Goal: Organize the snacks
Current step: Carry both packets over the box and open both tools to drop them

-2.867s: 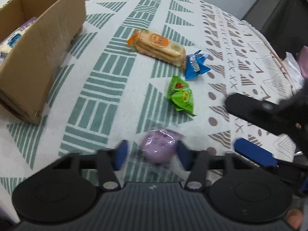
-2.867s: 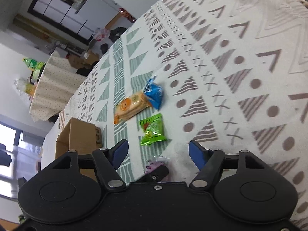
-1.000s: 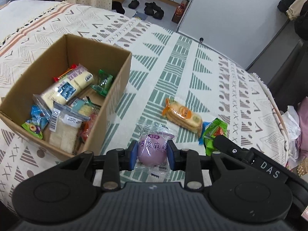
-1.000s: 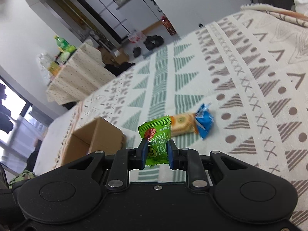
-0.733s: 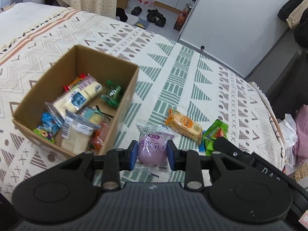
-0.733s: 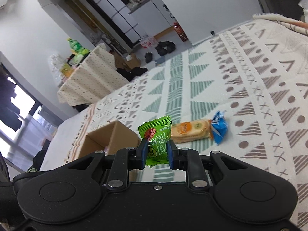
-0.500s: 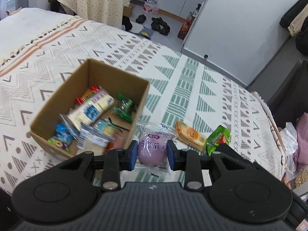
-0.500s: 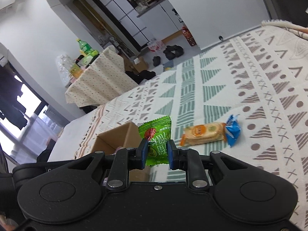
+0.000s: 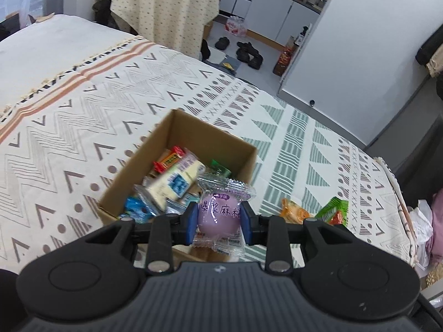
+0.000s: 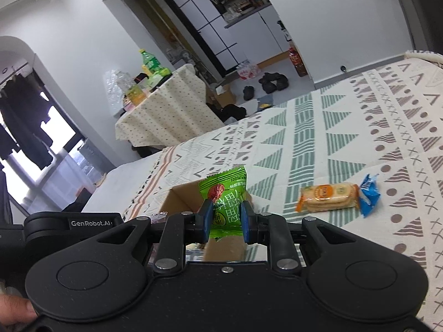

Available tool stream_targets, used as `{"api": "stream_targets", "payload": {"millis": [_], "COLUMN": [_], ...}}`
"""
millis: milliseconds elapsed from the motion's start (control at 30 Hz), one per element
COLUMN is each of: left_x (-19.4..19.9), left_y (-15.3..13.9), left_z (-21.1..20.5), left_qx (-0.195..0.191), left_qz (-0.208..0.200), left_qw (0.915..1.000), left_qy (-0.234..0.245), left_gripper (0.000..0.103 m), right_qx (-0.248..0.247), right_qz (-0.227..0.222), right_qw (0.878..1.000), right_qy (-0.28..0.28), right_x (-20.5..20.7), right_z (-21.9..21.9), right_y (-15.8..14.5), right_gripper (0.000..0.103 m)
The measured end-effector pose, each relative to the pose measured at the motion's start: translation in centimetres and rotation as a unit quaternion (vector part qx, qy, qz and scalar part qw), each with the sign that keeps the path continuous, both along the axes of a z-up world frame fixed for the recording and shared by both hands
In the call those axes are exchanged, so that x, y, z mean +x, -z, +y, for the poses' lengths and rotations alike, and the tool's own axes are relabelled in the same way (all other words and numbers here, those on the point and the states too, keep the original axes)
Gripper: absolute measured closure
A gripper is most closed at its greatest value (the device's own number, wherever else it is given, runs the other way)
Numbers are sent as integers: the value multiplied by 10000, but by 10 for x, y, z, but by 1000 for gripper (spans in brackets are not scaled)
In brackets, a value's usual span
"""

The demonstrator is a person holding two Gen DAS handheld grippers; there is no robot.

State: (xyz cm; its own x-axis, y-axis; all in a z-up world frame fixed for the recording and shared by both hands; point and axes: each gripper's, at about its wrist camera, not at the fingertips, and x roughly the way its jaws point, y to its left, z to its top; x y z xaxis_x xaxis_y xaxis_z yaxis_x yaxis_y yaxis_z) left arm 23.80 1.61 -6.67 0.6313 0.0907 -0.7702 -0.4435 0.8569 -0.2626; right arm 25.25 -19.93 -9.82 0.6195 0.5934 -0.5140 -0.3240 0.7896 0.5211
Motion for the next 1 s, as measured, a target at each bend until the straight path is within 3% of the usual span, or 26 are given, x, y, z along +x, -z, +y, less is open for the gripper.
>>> {"api": "stream_targets", "payload": {"millis": [367,633,1000], "left_x": [4,25,51], "left_y": [13,29,44], "left_z": [41,62,73], "left_qx": [-212,-398,-440], "left_qz": [-6,74,261], "left_qw": [9996,9990,9987], "left_qy": [-203,-175,-23], "left_gripper": [72,72,72], "right_qx": [-25,-306,-333], "right_qz": [-3,102,159], "right_qw": [9995,9984,9987], "right_qy": [-302,-465,-363], "right_x": [-1,12,30], "right_z": [40,73,86], "right_y": [6,19,28], "right_gripper": [81,81,81]}}
